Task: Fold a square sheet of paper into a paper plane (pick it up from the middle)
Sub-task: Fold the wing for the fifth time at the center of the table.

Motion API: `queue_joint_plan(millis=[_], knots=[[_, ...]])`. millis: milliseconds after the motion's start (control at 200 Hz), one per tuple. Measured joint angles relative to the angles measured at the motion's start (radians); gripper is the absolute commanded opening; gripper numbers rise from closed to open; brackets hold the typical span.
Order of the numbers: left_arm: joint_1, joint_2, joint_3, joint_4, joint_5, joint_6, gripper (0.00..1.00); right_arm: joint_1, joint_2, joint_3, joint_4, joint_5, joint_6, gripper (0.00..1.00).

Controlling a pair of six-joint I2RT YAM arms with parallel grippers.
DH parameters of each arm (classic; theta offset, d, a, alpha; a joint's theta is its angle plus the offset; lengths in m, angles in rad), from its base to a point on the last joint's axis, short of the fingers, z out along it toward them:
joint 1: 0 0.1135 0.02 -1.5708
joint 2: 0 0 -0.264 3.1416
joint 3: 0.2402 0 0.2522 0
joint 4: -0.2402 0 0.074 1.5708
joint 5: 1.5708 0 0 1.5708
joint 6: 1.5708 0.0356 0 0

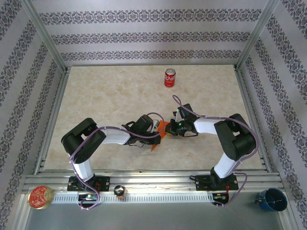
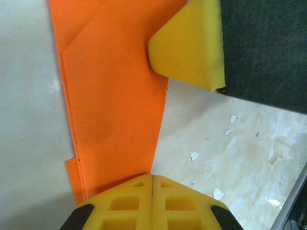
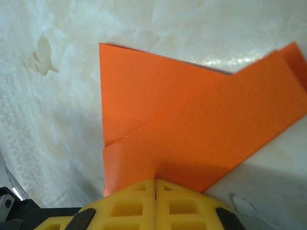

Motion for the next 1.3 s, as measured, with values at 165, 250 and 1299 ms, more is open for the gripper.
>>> queue_joint_plan(millis=[165,250,1299], knots=[[0.0,-0.019,-0.04,0.034,0.023,-0.006,0.0,-0.006,-0.063,-0.017,-0.003,0.021,0.0,0.03],[0.0,-0.018,-0.041,0.038,0.031,-0.007,0.0,0.002,-0.097,-0.018,0.014,0.02,0.0,0.04],[0.0,-0.012,-0.046,0.058,0.06,-0.034,0.0,-0.185,0.023,-0.023,0.122,-0.034,0.005,0.1]])
